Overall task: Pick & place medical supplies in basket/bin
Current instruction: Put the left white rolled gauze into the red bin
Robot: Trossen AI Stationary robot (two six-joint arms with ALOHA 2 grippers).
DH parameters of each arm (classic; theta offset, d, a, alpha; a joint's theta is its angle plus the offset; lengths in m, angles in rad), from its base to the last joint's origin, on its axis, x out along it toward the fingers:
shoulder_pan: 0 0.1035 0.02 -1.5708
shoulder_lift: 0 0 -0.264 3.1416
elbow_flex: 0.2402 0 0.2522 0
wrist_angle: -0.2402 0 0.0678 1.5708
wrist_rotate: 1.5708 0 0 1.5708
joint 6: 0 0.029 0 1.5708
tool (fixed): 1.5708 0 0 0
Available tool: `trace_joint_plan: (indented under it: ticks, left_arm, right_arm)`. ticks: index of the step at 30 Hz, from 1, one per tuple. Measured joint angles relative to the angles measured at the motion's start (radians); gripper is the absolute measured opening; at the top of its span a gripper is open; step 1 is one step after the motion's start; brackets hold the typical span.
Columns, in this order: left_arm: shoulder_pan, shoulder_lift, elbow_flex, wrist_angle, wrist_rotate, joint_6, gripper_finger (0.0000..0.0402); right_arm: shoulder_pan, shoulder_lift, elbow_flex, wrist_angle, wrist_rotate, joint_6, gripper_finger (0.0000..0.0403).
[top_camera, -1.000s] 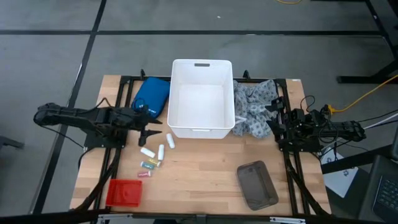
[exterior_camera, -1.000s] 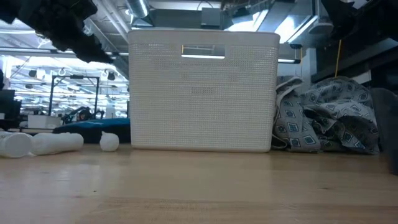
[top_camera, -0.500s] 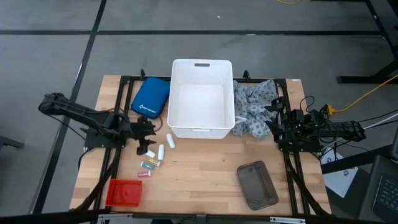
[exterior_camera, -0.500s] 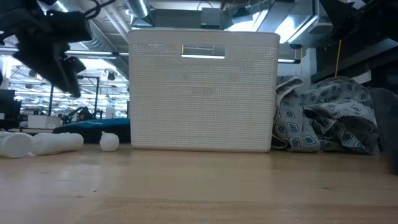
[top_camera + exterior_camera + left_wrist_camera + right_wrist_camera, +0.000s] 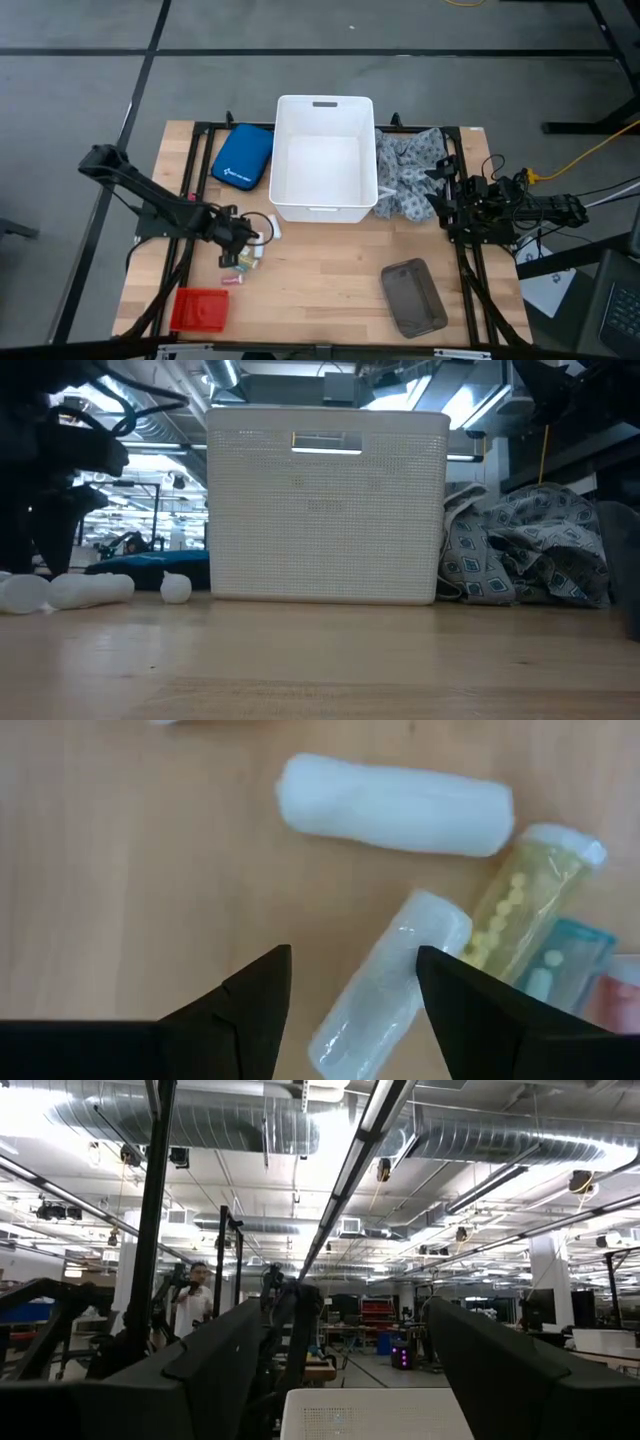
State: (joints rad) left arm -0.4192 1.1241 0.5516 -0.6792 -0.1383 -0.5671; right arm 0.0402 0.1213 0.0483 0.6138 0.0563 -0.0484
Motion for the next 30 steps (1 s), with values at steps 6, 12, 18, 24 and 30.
trace_joint_plan:
  ticks: [6, 12, 18, 24, 30]
  left_arm:
    - [-0.039, 0.032, 0.044, 0.002, 0.034, -0.029, 0.0219]
    - [-0.061, 0.033, 0.047, -0.022, 0.051, -0.073, 0.0217]
    - [-0.061, 0.087, 0.047, -0.068, 0.038, -0.059, 0.0217]
    - [-0.062, 0.17, 0.046, -0.074, 0.016, -0.012, 0.0216]
    - [-0.065, 0.233, 0.051, -0.077, 0.014, -0.026, 0.0168]
  right_arm:
    - [0.0, 0.0, 0.0, -0.001, 0.0, 0.0, 0.0292]
    - [0.0, 0.0, 0.0, -0.01, 0.0, 0.0, 0.0292]
    - [0.0, 0.0, 0.0, -0.019, 0.0, 0.001, 0.0292]
    - [0.0, 0.0, 0.0, -0.023, 0.008, 0.004, 0.0292]
    - [0.0, 0.0, 0.0, -0.023, 0.008, 0.004, 0.0292]
